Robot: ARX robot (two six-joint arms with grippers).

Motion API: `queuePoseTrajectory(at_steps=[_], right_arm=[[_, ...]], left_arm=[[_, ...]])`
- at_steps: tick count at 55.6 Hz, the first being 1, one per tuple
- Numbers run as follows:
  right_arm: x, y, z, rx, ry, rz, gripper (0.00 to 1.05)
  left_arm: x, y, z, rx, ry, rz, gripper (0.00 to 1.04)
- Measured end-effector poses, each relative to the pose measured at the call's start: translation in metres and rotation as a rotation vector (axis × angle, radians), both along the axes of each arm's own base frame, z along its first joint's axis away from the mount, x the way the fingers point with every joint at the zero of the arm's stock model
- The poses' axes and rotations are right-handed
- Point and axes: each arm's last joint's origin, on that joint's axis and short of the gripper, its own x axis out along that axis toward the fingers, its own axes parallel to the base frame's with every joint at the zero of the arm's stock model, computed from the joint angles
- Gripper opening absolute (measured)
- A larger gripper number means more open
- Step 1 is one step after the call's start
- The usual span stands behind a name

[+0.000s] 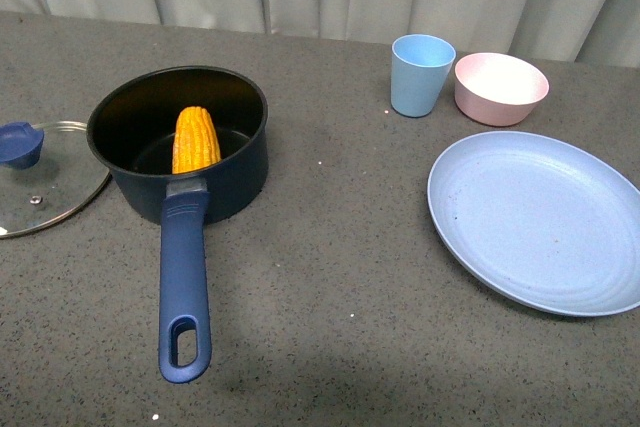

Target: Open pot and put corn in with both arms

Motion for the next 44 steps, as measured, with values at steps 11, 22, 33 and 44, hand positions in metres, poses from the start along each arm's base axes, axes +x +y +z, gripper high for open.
queuePoseTrajectory(at_steps=[11,22,33,44], right_arm=[[-0.0100,0.0000,-0.0024,0.000,0.003,0.002,0.01],[-0.0100,0.0000,-0.0026,-0.001,0.006,0.002,0.14],[-0.0100,0.0000,-0.0025,-0.001,0.005,0.002,0.48],[-0.0100,0.0000,-0.0025,-0.001,0.005,0.002,0.89]], left_arm=[[0.0000,0.0000,0.0000,0.000,0.000,0.000,0.98],[0.0000,0.0000,0.0000,0.000,0.000,0.000,0.98],[0.0000,0.0000,0.0000,0.000,0.000,0.000,0.98],[0.0000,0.0000,0.0000,0.000,0.000,0.000,0.98]])
